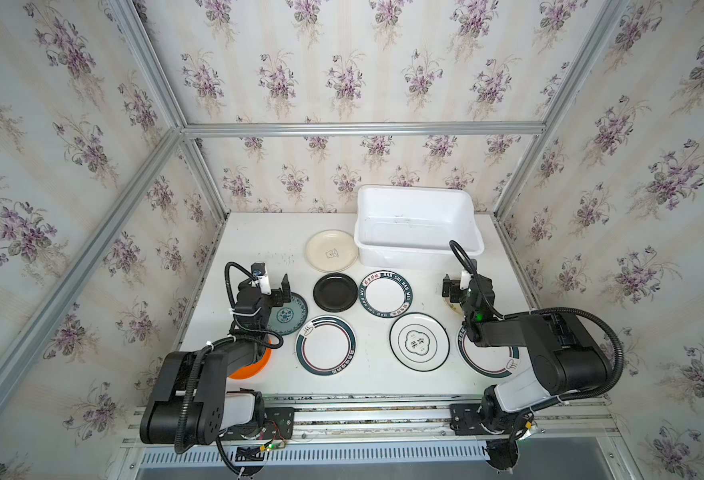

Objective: Place the plates into the plastic bin on the countertop

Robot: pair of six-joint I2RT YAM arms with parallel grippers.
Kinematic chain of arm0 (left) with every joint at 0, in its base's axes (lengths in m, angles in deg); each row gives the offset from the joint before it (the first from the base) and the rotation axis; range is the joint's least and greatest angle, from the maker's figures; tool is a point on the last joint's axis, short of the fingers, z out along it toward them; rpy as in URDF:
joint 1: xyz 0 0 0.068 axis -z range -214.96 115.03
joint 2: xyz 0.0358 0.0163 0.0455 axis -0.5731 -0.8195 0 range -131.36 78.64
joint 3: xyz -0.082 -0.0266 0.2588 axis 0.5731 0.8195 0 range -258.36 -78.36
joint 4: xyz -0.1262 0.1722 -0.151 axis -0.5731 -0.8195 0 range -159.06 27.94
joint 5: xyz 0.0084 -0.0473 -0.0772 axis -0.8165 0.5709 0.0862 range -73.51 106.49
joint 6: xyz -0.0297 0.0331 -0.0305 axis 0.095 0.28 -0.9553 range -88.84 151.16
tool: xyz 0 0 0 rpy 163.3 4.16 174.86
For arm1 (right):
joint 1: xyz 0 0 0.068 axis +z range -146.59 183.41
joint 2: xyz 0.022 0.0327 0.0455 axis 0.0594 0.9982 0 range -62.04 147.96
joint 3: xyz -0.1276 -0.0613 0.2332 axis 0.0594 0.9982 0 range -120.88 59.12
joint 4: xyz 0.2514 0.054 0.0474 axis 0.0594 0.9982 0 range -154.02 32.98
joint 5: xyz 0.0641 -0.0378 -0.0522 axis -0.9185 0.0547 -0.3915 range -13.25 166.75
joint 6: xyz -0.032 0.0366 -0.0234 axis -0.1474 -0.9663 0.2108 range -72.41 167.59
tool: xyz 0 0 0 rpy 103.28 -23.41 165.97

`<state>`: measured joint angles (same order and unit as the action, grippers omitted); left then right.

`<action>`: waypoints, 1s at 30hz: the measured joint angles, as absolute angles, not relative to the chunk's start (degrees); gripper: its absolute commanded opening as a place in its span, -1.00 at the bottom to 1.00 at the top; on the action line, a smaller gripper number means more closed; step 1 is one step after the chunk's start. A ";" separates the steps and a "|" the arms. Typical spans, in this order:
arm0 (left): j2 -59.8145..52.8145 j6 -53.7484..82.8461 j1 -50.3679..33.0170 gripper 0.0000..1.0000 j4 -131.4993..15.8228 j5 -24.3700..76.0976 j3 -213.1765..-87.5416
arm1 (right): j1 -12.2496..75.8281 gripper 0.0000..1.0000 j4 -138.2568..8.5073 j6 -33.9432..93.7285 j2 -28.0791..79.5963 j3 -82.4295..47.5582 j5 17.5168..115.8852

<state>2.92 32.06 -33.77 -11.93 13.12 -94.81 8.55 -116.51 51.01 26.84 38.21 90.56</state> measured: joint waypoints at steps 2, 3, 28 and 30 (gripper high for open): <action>2.92 32.06 -33.75 0.99 -11.93 13.12 -94.81 | 8.55 0.99 -116.51 51.01 26.84 38.21 90.56; 2.92 32.06 -33.75 0.99 -11.93 13.12 -94.81 | 8.55 0.99 -116.51 51.01 26.84 38.21 90.56; 2.92 32.06 -33.86 0.99 -11.93 13.12 -94.81 | 8.09 0.99 -116.51 49.99 26.84 38.17 90.77; 2.92 32.06 -33.86 0.99 -11.93 13.12 -94.81 | 8.07 0.99 -116.51 49.99 26.84 38.17 90.77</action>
